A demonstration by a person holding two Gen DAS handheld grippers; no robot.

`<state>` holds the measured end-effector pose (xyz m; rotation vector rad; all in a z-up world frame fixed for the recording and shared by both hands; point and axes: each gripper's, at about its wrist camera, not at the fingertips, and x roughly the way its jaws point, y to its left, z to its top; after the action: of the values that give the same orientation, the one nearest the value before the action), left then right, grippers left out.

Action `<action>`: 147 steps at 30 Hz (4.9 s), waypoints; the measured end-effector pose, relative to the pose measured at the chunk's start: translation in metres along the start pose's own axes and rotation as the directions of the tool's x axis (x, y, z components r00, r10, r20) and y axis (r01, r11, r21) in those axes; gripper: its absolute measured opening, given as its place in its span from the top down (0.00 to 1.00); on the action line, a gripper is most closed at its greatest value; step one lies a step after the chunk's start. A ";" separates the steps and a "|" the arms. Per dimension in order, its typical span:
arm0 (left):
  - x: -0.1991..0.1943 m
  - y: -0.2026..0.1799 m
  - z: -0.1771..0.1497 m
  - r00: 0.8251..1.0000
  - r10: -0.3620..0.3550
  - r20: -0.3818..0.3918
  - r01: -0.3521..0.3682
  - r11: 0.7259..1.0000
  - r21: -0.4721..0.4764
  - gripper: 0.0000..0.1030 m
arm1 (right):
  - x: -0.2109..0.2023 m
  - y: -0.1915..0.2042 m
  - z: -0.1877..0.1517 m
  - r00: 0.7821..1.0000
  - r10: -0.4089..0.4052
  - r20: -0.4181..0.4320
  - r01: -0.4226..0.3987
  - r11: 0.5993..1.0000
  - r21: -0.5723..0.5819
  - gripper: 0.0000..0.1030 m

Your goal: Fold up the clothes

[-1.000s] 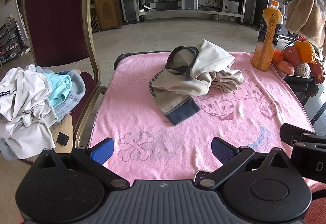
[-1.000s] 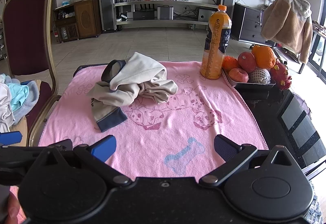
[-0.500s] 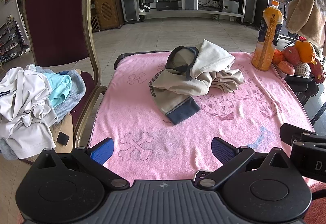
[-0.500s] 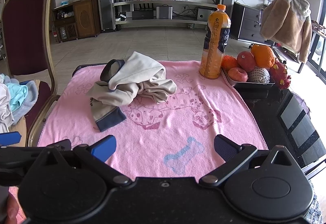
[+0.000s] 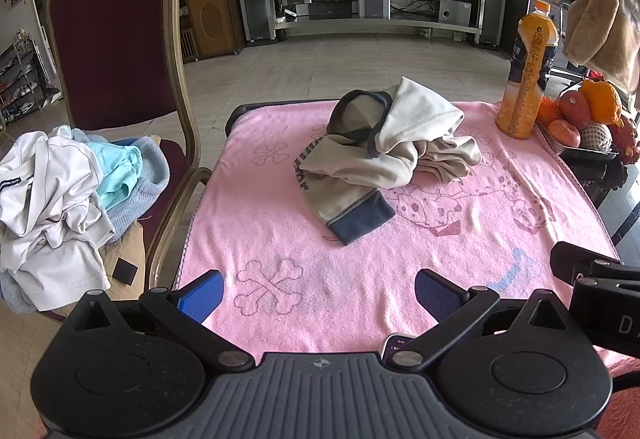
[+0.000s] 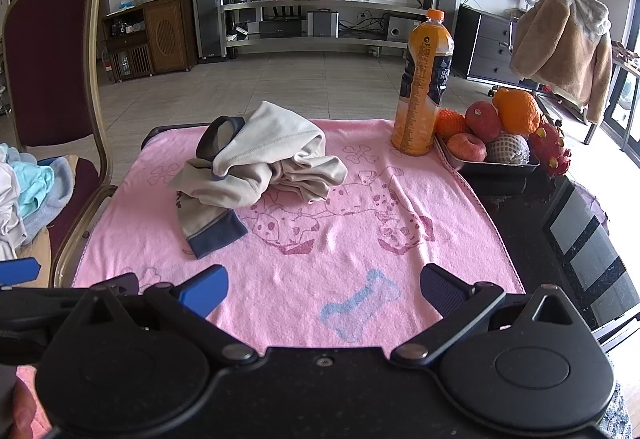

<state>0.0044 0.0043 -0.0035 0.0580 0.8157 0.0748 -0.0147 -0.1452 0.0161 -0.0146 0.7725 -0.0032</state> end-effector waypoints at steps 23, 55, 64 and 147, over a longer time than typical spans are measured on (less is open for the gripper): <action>0.029 0.004 0.028 0.999 -0.049 -0.014 0.049 0.999 0.000 0.01 | 0.032 -0.004 0.035 0.998 0.020 0.068 -0.019 1.000 -0.016 0.00; 0.154 0.081 0.085 0.998 -0.049 -0.043 0.039 0.977 -0.212 0.35 | 0.229 -0.019 0.097 0.876 0.470 -0.103 -0.351 0.771 0.531 0.63; 0.157 0.087 0.079 0.997 -0.056 -0.053 0.043 0.973 -0.225 0.35 | 0.263 -0.021 0.085 0.880 0.475 0.021 -0.316 0.552 0.772 0.51; 0.113 0.098 0.013 0.981 -0.176 -0.077 0.117 0.865 -0.488 1.00 | 0.198 -0.127 -0.025 0.906 0.357 -0.228 -0.271 0.902 0.335 0.70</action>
<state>0.0867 0.1121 -0.0683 -0.4870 0.8989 0.1374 0.1101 -0.2738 -0.1382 0.4079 1.0501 0.1941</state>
